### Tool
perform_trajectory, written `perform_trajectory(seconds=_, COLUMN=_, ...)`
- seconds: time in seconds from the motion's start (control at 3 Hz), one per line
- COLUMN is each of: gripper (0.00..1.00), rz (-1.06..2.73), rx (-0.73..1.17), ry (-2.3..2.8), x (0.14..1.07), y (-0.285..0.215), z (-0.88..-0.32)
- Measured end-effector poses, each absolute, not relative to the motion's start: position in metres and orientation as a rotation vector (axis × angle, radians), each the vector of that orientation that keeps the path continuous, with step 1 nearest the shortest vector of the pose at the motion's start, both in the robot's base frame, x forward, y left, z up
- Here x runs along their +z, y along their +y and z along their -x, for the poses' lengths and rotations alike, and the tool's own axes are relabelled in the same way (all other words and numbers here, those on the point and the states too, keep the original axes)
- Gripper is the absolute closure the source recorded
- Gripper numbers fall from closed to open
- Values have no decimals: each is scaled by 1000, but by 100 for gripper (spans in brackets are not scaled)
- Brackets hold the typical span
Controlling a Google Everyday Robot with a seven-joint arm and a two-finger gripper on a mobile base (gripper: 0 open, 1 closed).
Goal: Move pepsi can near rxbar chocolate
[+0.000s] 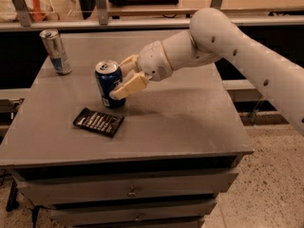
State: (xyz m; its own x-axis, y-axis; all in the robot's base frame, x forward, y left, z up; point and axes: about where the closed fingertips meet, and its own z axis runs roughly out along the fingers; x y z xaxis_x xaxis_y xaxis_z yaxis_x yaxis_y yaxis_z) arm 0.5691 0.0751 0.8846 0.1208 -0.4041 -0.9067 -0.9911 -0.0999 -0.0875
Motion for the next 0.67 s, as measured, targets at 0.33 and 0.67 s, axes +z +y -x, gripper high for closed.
perform_trajectory(seconds=0.33, gripper=35, rz=1620, rx=956, ry=1388, x=882, y=74, z=-569)
perform_trajectory(seconds=0.67, gripper=12, rz=1618, rx=954, ry=1389, x=881, y=74, z=-570)
